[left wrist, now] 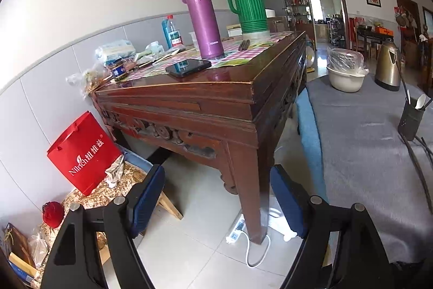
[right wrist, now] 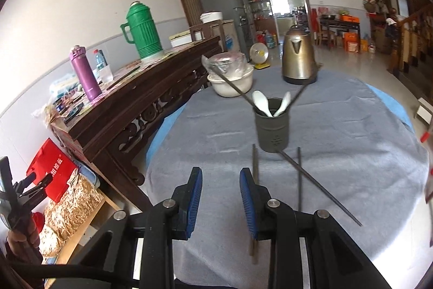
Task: Organize utensils
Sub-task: 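Move both open tools back over the remaining dark chopsticks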
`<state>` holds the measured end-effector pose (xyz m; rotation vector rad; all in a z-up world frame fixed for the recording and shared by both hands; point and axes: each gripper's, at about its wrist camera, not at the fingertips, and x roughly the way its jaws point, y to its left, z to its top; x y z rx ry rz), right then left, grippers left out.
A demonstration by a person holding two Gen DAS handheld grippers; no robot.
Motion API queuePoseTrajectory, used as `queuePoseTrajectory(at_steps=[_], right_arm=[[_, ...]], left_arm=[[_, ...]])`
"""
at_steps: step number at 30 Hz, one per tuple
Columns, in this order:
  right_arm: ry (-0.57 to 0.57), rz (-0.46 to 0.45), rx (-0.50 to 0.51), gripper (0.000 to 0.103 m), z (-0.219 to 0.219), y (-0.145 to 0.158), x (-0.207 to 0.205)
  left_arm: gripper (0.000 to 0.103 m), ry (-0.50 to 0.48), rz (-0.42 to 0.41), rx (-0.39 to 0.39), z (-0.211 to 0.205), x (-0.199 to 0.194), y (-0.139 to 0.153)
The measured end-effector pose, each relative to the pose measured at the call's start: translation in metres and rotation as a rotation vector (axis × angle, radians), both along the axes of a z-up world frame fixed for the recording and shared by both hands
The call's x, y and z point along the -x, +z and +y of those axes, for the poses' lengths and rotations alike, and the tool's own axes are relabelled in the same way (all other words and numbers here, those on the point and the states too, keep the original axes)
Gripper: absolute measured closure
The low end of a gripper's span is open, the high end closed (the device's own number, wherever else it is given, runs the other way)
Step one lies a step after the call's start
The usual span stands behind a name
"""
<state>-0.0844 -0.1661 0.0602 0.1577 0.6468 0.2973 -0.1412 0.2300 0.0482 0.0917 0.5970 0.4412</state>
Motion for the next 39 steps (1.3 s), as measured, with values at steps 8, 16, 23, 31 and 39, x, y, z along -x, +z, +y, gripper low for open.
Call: queuePoseTrajectory(at_steps=[8, 16, 23, 31, 39], right_arm=[[0.003, -0.010, -0.073, 0.071, -0.001, 0.012, -0.024], [-0.051, -0.022, -0.069, 0.071, -0.046, 0.018, -0.022], [-0.129, 0.117, -0.104, 0.071, -0.112, -0.026, -0.037], [-0.096, 0.221, -0.216, 0.072, -0.146, -0.072, -0.058], [-0.147, 0.283, -0.125, 0.072, -0.158, -0.113, -0.087]], left_arm=[[0.023, -0.091, -0.014, 0.017, -0.032, -0.009, 0.022], [0.023, -0.335, 0.055, 0.046, -0.118, -0.019, 0.024], [0.023, -0.507, 0.204, 0.119, -0.200, -0.052, -0.005], [0.023, -0.537, 0.297, 0.183, -0.250, -0.106, -0.030], [0.041, -0.541, 0.415, 0.283, -0.272, -0.152, -0.070]])
